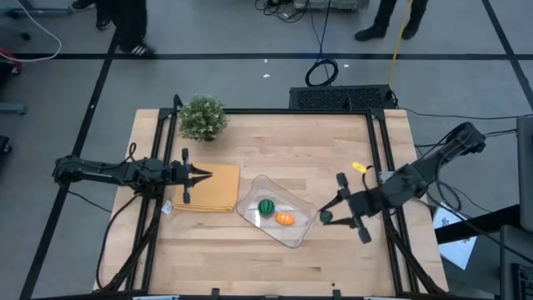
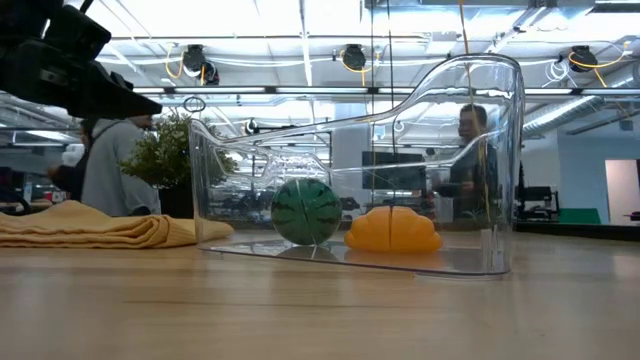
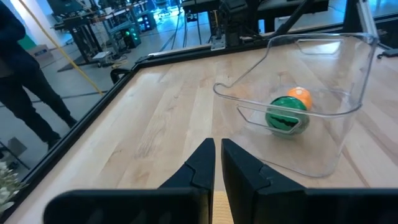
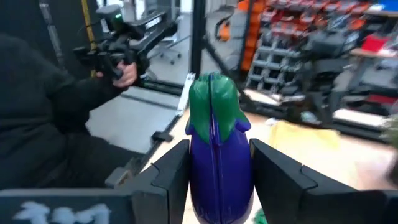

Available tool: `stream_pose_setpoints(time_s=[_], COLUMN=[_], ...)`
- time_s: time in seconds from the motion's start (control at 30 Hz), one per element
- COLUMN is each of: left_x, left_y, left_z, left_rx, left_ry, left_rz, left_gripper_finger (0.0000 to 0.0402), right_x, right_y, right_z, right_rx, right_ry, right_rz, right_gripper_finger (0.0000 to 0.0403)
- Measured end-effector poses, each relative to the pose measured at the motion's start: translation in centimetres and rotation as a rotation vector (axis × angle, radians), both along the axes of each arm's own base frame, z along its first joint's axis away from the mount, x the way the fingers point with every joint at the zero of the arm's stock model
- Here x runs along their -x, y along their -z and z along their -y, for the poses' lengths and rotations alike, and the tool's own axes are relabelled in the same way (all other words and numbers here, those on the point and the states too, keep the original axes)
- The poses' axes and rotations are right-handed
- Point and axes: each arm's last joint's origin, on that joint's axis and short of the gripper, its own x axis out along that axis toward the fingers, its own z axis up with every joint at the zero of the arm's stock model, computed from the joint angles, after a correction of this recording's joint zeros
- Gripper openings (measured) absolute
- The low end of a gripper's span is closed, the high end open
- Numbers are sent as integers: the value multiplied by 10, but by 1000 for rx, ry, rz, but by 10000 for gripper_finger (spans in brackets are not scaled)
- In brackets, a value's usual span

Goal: Pick and placing Produce into tupperware
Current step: Put the purple eggplant into the transparent bin

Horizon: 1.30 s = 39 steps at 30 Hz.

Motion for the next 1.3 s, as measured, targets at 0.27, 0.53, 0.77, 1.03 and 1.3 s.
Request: stream_pose_setpoints(time_s=[0.27,0.53,0.77,1.03,1.3], left_x=[0,0,0,0,0], left_y=[0,0,0,0,0], left_z=[0,0,0,0,0], left_rx=[-2,-3,-3,-2,-2], left_ry=[-11,-13,-13,-14,-15], left_rz=[0,0,0,0,0], left_gripper_finger=[33,33,33,33,33], right_x=[26,43,53,81,104], right_y=[-14,-24,-8,25,44], right_z=[22,35,45,64,72], right_rx=[71,81,69,7,-13], right_ry=[102,127,233,271,51], right_rz=[55,110,148,241,317], right_gripper_finger=[145,145,145,145,145])
